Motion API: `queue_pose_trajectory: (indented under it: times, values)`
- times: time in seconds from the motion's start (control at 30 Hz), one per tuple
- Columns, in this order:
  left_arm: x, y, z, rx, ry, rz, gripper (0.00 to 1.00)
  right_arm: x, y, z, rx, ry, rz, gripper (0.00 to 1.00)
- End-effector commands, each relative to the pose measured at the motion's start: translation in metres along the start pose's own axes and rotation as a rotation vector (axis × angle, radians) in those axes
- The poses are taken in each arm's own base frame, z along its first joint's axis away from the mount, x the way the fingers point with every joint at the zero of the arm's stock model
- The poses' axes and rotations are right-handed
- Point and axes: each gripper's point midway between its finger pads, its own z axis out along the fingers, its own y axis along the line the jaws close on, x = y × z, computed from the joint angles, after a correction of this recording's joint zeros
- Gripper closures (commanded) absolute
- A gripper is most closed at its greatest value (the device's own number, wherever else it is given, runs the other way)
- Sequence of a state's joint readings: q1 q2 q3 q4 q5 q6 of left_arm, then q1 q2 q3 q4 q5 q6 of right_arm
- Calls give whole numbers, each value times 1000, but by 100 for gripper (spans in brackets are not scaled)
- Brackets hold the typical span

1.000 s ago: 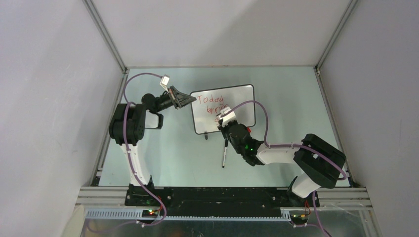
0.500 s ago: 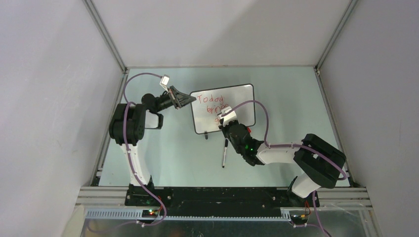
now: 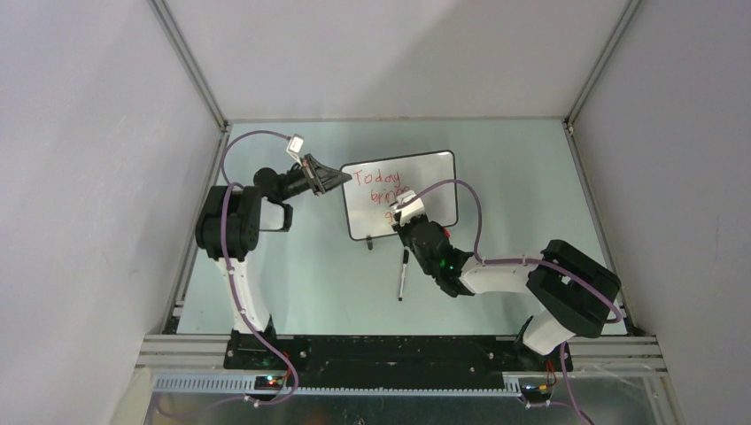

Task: Write a sentence on the whiteboard

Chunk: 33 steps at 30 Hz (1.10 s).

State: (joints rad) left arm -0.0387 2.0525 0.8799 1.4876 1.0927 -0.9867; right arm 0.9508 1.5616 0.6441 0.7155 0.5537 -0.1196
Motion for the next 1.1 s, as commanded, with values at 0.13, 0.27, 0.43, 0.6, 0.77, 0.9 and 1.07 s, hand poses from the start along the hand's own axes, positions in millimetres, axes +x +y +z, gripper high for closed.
queue_pose_trajectory:
  times: [0.13, 0.27, 0.43, 0.6, 0.77, 0.9, 1.07]
  values:
    - [-11, -5, -1, 19, -21, 83, 100, -35, -10, 5, 34, -89, 36, 100]
    - [-11, -6, -1, 19, -21, 83, 100, -36, -9, 5, 26, -94, 40, 100]
    - [-11, -6, -1, 19, -22, 84, 100, -36, -7, 6, 12, -98, 45, 100]
    - [-11, -6, -1, 19, -21, 84, 100, -36, -3, 7, -7, -96, 45, 100]
    - [-11, -6, -1, 19, -20, 83, 100, -39, -1, 6, -12, -102, 39, 100]
    - [-11, -6, -1, 19, -21, 83, 100, -42, -3, 2, -3, -100, 34, 100]
    - [-11, -6, -1, 19, -20, 84, 100, -42, -4, -9, 0, -108, 44, 100]
